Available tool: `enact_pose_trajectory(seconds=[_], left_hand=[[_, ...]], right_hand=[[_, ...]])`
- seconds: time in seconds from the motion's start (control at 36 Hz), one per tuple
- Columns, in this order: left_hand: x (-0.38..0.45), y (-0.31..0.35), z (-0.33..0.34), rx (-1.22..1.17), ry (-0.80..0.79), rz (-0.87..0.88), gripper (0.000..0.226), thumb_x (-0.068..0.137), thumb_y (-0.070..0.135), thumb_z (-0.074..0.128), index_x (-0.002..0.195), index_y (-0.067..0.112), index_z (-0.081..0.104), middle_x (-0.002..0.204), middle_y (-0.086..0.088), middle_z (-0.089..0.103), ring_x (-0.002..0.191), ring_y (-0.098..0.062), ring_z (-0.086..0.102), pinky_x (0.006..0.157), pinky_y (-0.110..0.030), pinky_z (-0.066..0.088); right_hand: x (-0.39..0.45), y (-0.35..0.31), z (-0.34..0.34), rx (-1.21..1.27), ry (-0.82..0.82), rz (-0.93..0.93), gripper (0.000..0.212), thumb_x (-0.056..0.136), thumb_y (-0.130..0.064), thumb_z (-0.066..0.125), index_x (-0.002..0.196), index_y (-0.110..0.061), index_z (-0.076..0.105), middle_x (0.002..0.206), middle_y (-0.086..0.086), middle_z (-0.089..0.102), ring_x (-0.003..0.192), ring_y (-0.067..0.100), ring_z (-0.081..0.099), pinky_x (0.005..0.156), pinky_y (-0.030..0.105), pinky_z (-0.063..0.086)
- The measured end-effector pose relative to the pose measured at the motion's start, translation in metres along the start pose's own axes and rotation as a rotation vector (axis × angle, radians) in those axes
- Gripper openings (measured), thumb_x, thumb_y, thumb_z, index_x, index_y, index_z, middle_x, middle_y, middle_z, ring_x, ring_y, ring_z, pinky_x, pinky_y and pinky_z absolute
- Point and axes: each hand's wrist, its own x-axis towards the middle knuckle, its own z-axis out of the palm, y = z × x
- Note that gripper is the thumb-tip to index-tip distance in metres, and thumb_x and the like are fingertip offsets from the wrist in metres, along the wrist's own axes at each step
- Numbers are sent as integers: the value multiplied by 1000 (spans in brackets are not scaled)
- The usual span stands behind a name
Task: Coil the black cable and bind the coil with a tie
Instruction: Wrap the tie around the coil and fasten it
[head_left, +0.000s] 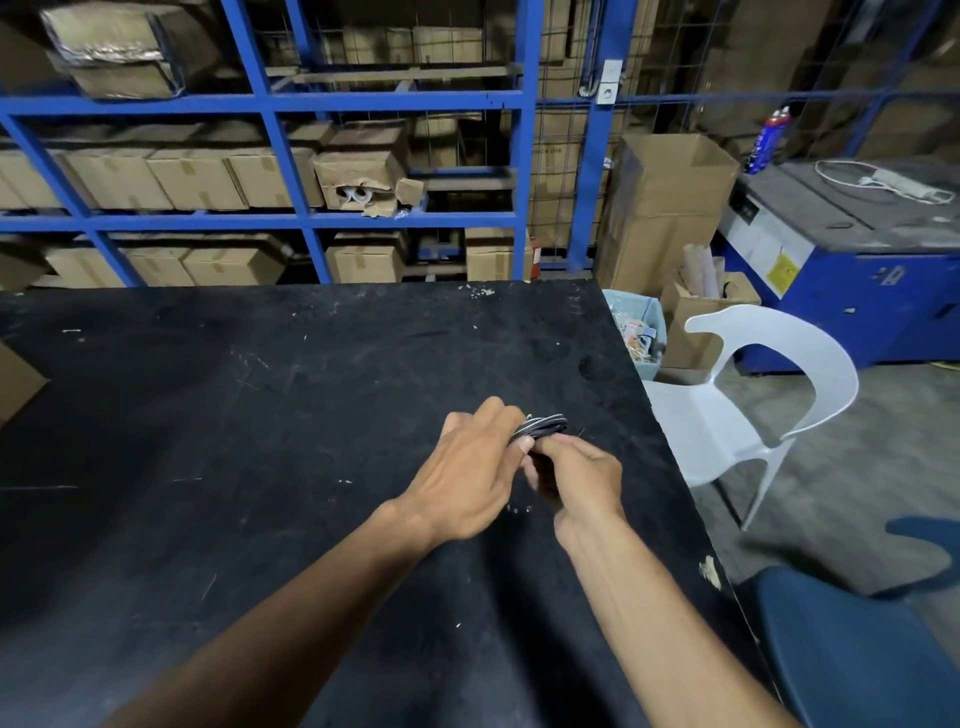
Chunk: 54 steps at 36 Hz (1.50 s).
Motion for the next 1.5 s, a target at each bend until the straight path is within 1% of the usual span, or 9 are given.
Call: enact_pose_trajectory(seconds=[0.17, 0.31, 0.47, 0.64, 0.83, 0.89, 1.11, 1.25, 1.5], left_hand=[[0, -3, 1, -38, 64, -18, 19, 110, 30, 47, 118, 22, 63, 102, 6, 50, 88, -23, 55, 97, -33, 41], [2, -8, -2, -207, 64, -62, 17, 106, 33, 57, 107, 31, 74, 97, 5, 56, 90, -14, 60, 85, -34, 52], [10, -3, -7, -186, -35, -133, 22, 105, 34, 59, 94, 28, 77, 88, -2, 64, 85, -15, 63, 82, -34, 51], [18, 1, -11, -134, -6, -155, 26, 106, 32, 59, 121, 20, 77, 99, 2, 60, 95, -16, 61, 90, -32, 50], [18, 5, -3, -327, 76, -159, 14, 92, 34, 80, 106, 33, 83, 84, -3, 68, 66, -1, 66, 68, -10, 47], [17, 6, 1, -463, 83, -192, 20, 87, 32, 85, 106, 39, 83, 86, -7, 73, 62, -2, 72, 69, -13, 54], [10, 0, 20, -476, 175, -185, 33, 92, 29, 81, 124, 36, 76, 86, -6, 63, 70, -15, 70, 77, -34, 63], [4, -1, 25, -404, 242, -113, 37, 98, 26, 74, 134, 33, 70, 89, -3, 61, 82, -16, 62, 78, -18, 53], [11, -7, 27, -810, 323, -327, 21, 93, 14, 80, 108, 28, 84, 97, -2, 71, 66, -3, 68, 67, -15, 55]], right_hand=[[0, 0, -4, 130, -65, 71, 18, 89, 4, 74, 107, 2, 77, 85, 16, 76, 54, 13, 71, 49, 19, 55], [2, -3, -9, 176, -150, 116, 17, 93, 0, 72, 105, -8, 80, 81, 5, 82, 67, 12, 73, 59, 18, 55], [4, -1, -14, 241, -138, 123, 19, 92, 7, 69, 93, -8, 80, 73, 1, 80, 54, 6, 68, 52, 16, 55], [6, 0, -21, 192, -202, 129, 18, 87, 4, 76, 98, -9, 83, 80, 4, 81, 56, 6, 67, 55, 17, 56], [7, -1, -21, 213, -274, 151, 31, 97, 4, 61, 123, -6, 75, 98, 11, 77, 67, 12, 64, 58, 18, 54], [6, 0, -20, 208, -291, 165, 33, 100, 3, 57, 127, -7, 74, 105, 14, 75, 72, 15, 63, 62, 21, 54], [3, 2, -21, 255, -306, 244, 30, 101, 3, 54, 113, -10, 78, 87, 6, 79, 68, 11, 65, 57, 16, 56], [4, 3, -19, 343, -302, 277, 32, 101, 6, 54, 128, -4, 68, 87, 6, 71, 73, 12, 61, 70, 20, 50], [-4, 11, -20, 79, -189, -44, 12, 84, 12, 77, 85, 1, 75, 74, 12, 80, 71, 19, 79, 63, 20, 60]])
